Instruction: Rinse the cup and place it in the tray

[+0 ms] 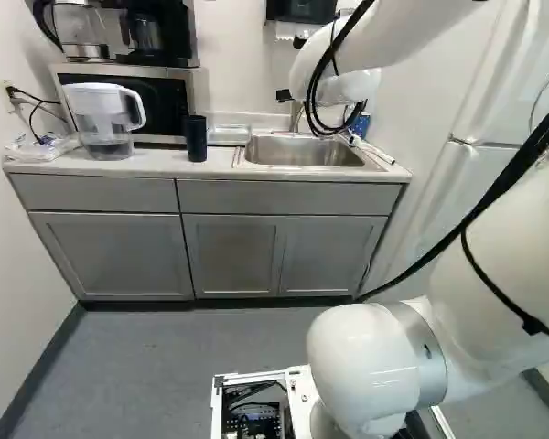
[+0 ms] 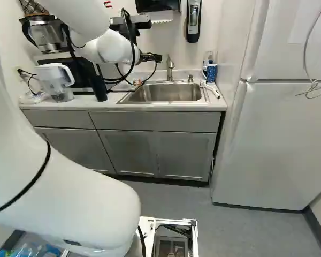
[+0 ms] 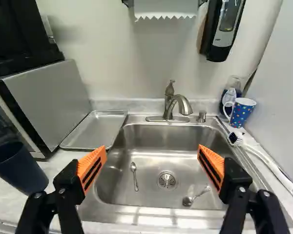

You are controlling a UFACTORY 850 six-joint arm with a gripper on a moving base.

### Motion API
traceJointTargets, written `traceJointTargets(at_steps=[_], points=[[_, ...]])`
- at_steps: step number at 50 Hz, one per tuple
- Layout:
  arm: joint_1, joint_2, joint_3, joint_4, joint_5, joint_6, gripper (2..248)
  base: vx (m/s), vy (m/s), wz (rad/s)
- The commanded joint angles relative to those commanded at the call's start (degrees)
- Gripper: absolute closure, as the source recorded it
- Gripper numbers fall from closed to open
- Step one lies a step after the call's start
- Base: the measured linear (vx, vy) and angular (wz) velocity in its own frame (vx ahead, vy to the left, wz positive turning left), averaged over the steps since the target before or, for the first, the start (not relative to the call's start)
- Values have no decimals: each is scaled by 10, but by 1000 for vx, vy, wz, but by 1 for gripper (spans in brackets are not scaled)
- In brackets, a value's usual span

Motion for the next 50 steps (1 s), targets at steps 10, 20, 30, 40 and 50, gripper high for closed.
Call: traceJointTargets(at_steps=[10, 20, 30, 40, 50], points=[[0, 0, 0, 0, 0, 0, 3, 113, -38, 129], [0, 0, 0, 0, 0, 0, 3, 107, -39, 129], [0, 0, 0, 0, 0, 0, 3, 108, -38, 135], [0, 0, 0, 0, 0, 0, 3, 103, -35, 131], [0, 0, 0, 0, 0, 0, 3, 94, -32, 126]])
